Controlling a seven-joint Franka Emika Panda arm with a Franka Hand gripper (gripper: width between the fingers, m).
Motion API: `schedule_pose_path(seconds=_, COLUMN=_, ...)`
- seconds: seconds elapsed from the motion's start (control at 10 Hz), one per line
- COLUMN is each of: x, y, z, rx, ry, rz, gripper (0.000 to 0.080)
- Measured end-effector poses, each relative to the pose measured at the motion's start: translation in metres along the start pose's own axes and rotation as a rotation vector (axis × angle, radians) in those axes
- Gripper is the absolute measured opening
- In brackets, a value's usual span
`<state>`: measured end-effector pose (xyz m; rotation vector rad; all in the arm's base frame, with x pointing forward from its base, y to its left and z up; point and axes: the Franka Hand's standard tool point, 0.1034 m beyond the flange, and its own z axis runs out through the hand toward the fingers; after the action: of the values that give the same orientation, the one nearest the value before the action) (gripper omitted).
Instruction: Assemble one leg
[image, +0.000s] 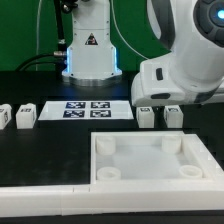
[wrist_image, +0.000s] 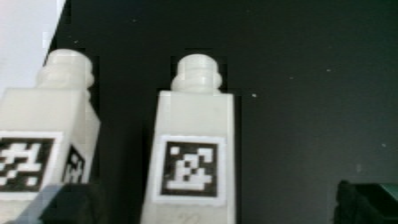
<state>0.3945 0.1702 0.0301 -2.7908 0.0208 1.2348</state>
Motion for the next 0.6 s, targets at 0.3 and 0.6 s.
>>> schedule_pose_path(seconds=0.3, x=0.009, y=0.002, z=0.015, rx=0.007, ry=0.012, rz=0.002, gripper=0.0649)
schedule_pose_path(seconds=0.6, x=0.01, y=0.001, z=0.018, rx=0.006, ry=0.011, rz=0.002, gripper=0.0637)
